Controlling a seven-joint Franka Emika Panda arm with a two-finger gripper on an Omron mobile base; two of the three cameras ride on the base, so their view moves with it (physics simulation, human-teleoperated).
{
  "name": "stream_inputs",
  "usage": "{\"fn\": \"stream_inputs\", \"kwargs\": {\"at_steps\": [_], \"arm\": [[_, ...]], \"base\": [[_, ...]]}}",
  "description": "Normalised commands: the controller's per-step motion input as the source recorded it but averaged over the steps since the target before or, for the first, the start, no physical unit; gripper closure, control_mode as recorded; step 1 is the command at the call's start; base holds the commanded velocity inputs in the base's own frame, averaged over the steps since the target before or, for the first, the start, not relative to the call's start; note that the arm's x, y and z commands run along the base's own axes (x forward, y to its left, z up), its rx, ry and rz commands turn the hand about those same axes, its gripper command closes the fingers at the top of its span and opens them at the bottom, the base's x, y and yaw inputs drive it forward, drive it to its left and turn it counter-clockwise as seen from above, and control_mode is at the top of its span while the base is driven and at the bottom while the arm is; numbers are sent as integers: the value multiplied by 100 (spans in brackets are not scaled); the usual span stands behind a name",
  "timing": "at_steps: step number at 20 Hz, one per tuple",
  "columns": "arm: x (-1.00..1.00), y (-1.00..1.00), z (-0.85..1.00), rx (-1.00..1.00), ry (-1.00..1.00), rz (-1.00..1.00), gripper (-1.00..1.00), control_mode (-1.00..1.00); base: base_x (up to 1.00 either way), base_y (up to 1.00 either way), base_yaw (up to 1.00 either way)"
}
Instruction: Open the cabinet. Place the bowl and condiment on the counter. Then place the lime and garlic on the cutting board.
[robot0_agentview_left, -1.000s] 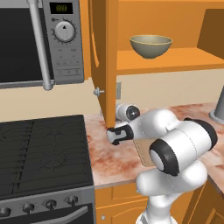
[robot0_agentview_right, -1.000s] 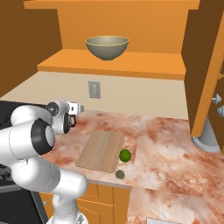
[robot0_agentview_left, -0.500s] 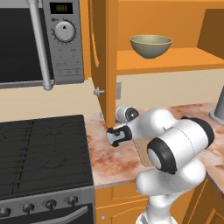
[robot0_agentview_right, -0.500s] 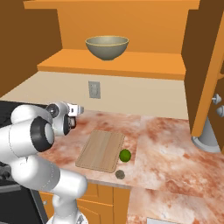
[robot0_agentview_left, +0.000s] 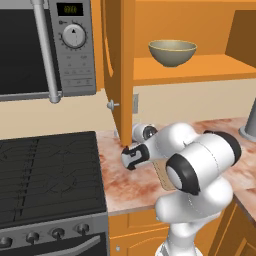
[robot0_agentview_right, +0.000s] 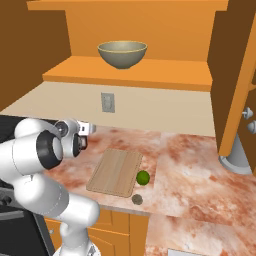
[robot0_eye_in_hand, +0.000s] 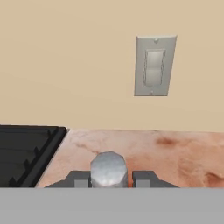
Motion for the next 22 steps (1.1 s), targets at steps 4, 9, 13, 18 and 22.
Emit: {"fn": "stream_inputs", "kwargs": {"at_steps": [4, 9, 13, 18, 22], "arm": [[0, 0, -16, 0, 0, 0, 100, -100], [0, 0, -17, 0, 0, 0, 100, -100], [0, 0, -17, 0, 0, 0, 100, -100], [0, 0, -18, 0, 0, 0, 100, -100], [0, 0, -20, 0, 0, 0, 100, -100]], "base": [[0, 0, 0], [0, 0, 0], [0, 0, 0], [0, 0, 0], [0, 0, 0]]}}
